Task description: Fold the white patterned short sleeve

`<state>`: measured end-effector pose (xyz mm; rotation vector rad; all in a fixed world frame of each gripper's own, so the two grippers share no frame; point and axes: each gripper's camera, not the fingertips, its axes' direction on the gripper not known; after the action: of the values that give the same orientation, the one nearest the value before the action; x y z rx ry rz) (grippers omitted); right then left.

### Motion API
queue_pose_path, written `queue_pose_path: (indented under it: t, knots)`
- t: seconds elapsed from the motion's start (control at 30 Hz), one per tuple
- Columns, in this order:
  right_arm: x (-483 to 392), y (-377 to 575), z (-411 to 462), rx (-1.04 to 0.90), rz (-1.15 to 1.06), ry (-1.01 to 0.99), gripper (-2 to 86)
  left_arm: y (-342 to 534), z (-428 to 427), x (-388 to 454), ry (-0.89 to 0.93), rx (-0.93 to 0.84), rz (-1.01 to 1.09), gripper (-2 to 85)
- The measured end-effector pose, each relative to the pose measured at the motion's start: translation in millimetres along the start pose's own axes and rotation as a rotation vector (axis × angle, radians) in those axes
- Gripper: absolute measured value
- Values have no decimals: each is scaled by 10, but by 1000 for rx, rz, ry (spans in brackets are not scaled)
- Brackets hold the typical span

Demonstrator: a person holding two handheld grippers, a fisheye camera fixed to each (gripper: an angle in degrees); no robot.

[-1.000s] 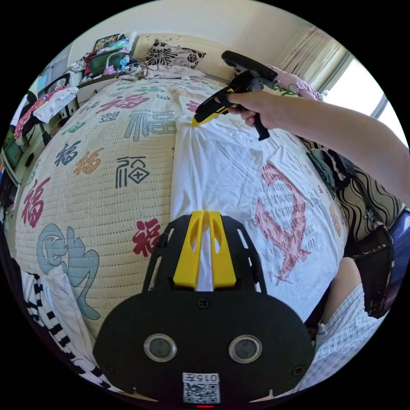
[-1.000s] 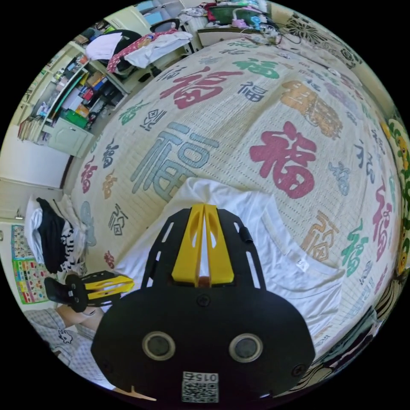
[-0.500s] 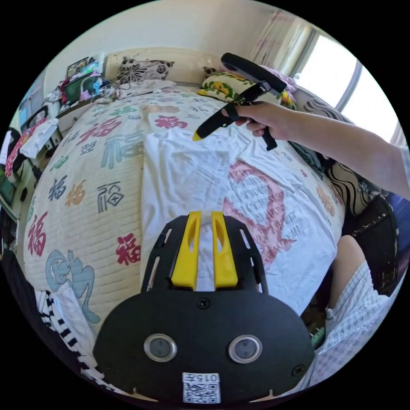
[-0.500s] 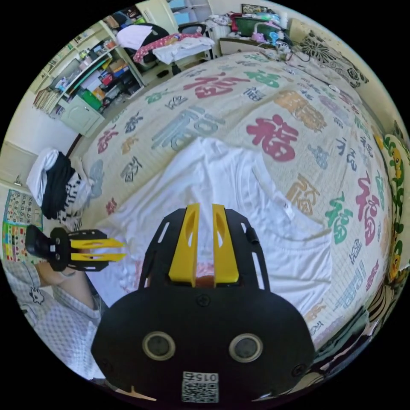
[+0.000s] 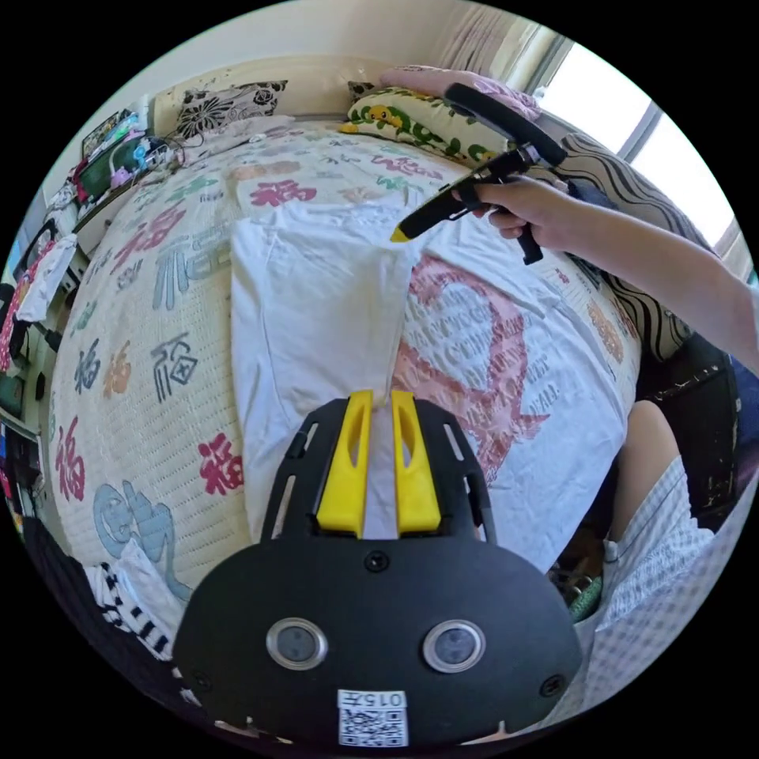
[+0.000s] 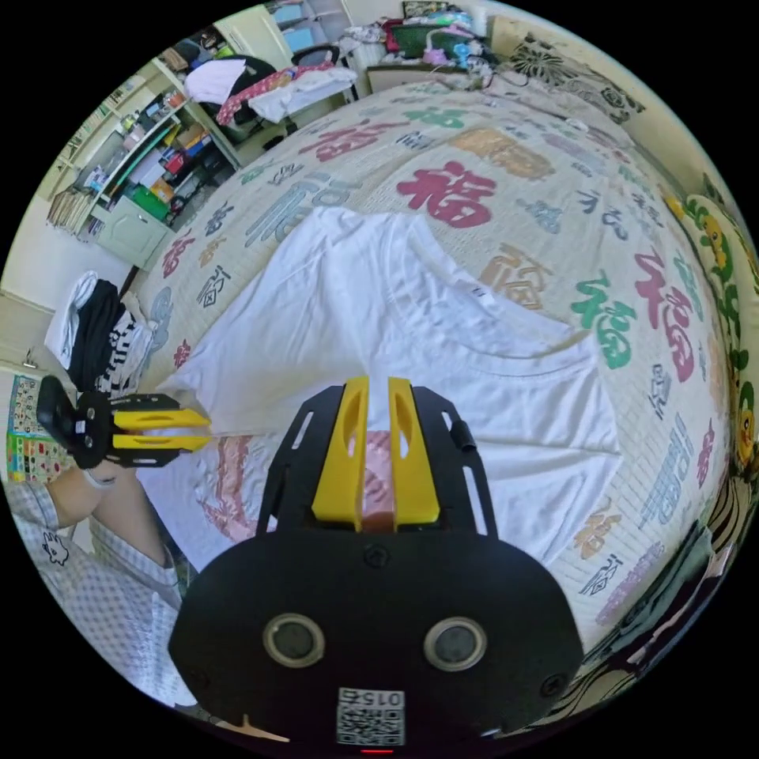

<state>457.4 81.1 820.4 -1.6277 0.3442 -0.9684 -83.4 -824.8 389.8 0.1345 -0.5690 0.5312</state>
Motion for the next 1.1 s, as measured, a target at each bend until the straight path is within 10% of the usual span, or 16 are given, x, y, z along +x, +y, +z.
queue_pose_path:
  t: [0.23, 0.77, 1.1]
  knots:
    - [906, 473, -814, 121, 124, 66, 85, -1022, -402, -476, -116, 241, 110, 75]
    - [1365, 973, -995, -109, 107, -44, 4, -2956, 918, -1010, 61, -260, 22, 4]
    - [1189, 1298, -1743, -10, 199, 80, -10, -3329, 215, -698, -20, -128, -7, -5]
